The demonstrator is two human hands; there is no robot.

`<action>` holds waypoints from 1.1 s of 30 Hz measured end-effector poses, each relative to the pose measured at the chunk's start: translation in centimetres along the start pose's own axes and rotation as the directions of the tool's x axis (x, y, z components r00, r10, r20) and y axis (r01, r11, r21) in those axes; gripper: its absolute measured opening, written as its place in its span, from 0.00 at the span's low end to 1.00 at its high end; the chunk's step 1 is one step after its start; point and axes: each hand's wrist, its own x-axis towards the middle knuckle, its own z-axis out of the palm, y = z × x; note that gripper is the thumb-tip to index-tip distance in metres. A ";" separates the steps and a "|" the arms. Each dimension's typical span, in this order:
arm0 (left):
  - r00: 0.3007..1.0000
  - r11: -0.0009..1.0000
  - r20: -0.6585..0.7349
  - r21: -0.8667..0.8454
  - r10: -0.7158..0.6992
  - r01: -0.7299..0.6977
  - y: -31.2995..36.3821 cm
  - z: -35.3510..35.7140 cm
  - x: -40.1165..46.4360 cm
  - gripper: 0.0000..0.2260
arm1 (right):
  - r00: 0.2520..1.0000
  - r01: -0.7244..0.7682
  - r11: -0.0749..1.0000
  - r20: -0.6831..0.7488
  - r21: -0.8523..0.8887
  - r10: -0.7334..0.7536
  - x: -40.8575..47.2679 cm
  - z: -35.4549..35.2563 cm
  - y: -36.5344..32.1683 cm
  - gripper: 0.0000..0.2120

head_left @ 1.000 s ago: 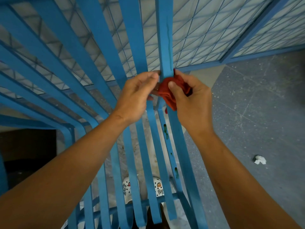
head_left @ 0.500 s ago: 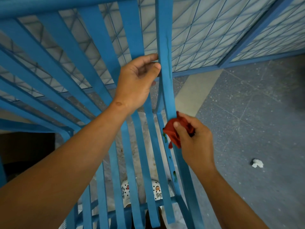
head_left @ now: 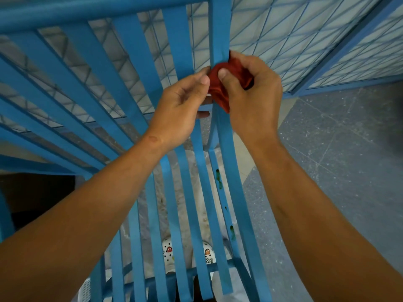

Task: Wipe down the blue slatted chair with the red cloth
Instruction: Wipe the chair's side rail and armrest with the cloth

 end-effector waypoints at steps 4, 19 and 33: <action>0.998 0.997 -0.006 -0.047 -0.057 0.057 0.4 0.0 0.0 0.14 | 0.997 0.080 0.997 -0.010 0.017 -0.080 1.5 0.2 -1.1 0.14; 0.988 0.990 0.079 -0.034 -0.132 0.135 0.8 -0.2 0.4 0.13 | 0.960 -0.132 0.959 0.207 -0.250 0.186 -10.8 -5.9 5.3 0.15; 0.984 0.986 0.102 -0.058 -0.149 0.155 0.9 -0.6 1.0 0.25 | 0.991 0.130 0.991 -0.025 -0.038 -0.131 2.1 0.0 -2.9 0.15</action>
